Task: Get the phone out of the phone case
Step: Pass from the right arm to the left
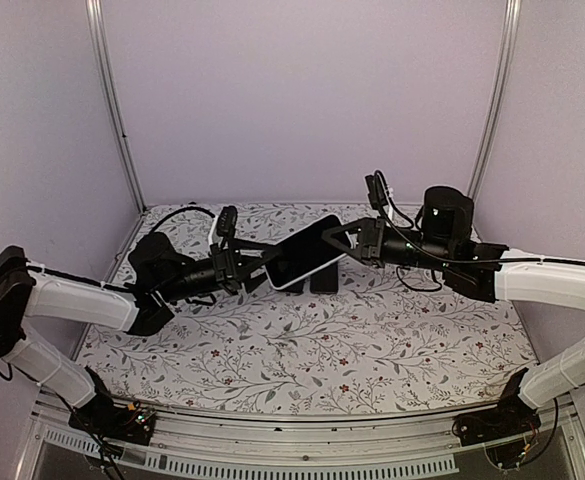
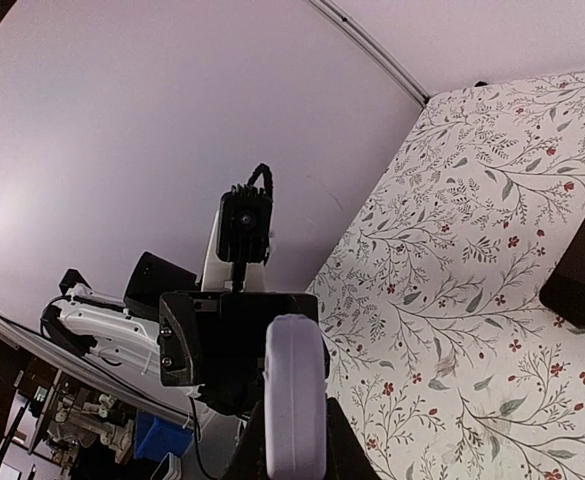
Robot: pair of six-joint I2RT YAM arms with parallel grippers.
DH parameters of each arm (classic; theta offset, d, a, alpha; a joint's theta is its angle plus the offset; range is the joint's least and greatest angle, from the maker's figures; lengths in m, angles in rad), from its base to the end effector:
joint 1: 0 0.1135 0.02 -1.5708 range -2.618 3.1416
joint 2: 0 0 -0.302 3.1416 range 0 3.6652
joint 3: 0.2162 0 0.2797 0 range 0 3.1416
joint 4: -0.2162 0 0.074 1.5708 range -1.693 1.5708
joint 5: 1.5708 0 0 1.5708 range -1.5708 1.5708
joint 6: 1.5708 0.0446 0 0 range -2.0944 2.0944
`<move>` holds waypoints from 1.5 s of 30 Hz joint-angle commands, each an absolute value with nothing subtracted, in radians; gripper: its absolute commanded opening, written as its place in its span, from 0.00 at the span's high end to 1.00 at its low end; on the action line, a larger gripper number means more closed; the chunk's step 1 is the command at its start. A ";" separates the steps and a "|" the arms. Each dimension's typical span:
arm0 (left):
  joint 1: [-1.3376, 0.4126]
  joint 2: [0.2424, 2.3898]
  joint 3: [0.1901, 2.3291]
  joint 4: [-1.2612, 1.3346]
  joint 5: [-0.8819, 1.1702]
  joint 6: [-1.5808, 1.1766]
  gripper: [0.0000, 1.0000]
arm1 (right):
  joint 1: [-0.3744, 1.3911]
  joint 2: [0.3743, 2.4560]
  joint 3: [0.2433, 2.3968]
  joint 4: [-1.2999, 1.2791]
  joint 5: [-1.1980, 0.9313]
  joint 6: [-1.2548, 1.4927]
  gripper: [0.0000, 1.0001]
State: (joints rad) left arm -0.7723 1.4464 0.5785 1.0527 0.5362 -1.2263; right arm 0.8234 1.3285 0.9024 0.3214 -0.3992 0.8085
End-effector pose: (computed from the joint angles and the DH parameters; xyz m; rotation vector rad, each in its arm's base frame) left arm 0.2100 -0.2364 0.2642 0.1624 1.7510 -1.9392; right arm 0.2154 0.2579 0.3364 -0.3591 1.8913 1.5047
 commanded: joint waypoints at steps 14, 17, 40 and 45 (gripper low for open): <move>-0.799 1.468 0.616 1.172 0.568 -1.266 1.00 | 0.813 1.267 0.880 0.474 -0.476 0.863 0.92; -0.800 1.461 0.620 1.172 0.567 -1.263 1.00 | 0.811 1.253 0.869 0.464 -0.468 0.856 0.81; -0.796 1.345 0.640 1.030 0.504 -1.178 1.00 | 0.794 1.099 0.796 0.225 -0.330 0.760 0.38; -0.797 1.337 0.642 1.036 0.506 -1.175 1.00 | 0.782 1.092 0.783 0.193 -0.311 0.763 0.40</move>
